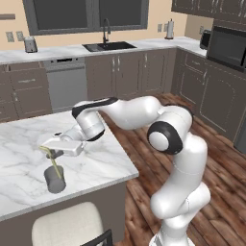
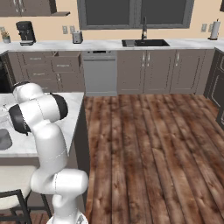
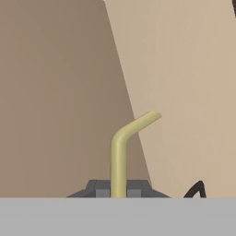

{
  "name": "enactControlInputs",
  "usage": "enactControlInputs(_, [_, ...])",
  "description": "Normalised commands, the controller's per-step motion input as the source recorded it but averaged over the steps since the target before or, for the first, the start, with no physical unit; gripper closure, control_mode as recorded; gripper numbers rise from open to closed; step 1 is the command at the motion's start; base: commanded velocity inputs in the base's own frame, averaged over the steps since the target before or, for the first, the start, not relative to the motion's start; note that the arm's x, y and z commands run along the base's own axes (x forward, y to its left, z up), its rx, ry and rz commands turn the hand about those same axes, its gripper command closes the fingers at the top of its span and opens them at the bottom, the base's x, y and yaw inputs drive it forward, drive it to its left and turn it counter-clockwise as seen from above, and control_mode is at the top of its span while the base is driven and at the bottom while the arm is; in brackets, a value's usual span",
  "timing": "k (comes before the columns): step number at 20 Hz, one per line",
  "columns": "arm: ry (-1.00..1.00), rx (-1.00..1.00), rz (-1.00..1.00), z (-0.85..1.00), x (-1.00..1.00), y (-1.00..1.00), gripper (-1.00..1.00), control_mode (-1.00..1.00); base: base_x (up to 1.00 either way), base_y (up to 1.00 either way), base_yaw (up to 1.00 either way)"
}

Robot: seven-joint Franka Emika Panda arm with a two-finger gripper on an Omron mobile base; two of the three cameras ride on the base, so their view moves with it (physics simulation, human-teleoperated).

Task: Take a straw from the drawer in front and place it inside the glass cup on the dining counter.

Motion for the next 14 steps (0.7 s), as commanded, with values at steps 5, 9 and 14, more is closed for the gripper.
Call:
enactControlInputs(5, [-0.02, 0.0, 0.01, -0.19, 0.05, 0.14, 1.0, -1.0, 0.0, 0.0, 0.0])
enactControlInputs(9, [-0.04, 0.0, 0.03, -0.16, 0.14, 0.04, 1.0, -1.0, 0.0, 0.0, 0.0])
enactControlInputs(14, [-0.05, 0.0, 0.02, -0.03, 0.26, 0.06, 1.0, -1.0, 0.0, 0.0, 0.0])
